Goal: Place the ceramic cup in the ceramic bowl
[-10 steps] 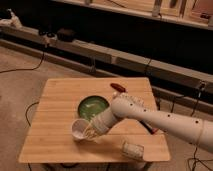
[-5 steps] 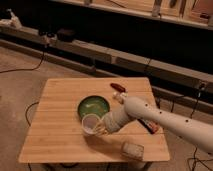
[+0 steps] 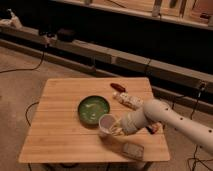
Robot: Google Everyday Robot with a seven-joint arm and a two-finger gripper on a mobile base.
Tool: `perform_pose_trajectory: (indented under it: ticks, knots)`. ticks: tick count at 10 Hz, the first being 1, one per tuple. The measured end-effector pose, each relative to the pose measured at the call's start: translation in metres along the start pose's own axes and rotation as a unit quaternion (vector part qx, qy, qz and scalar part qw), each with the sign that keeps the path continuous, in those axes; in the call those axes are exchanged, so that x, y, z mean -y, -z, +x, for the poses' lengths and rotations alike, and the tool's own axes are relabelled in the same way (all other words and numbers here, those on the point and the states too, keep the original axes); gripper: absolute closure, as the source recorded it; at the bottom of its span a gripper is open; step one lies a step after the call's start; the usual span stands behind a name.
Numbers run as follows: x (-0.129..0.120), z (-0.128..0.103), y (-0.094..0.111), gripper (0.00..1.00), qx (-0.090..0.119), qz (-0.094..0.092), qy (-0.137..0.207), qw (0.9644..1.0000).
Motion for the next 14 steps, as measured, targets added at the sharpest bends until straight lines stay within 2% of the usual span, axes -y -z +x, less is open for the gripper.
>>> perform_pose_trajectory:
  ticks: [2,4,6,7,9,12,13,14]
  knots:
    - [-0.002,0.023,0.019,1.00,-0.023,0.015,-0.028,0.9992]
    - [0.003,0.046,0.042,1.00,-0.057,0.034,-0.050,0.9965]
    - [0.019,0.058,0.063,1.00,-0.088,0.060,-0.053,0.9929]
    - [0.030,0.057,0.067,1.00,-0.091,0.072,-0.048,0.9921]
    - [0.067,0.037,0.068,1.00,-0.084,0.110,-0.001,0.9904]
    - [0.107,0.018,0.061,1.00,-0.081,0.161,0.077,0.9806]
    - [0.117,0.014,0.053,1.00,-0.076,0.172,0.099,0.9772]
    - [0.120,0.013,0.048,1.00,-0.071,0.173,0.107,0.9765]
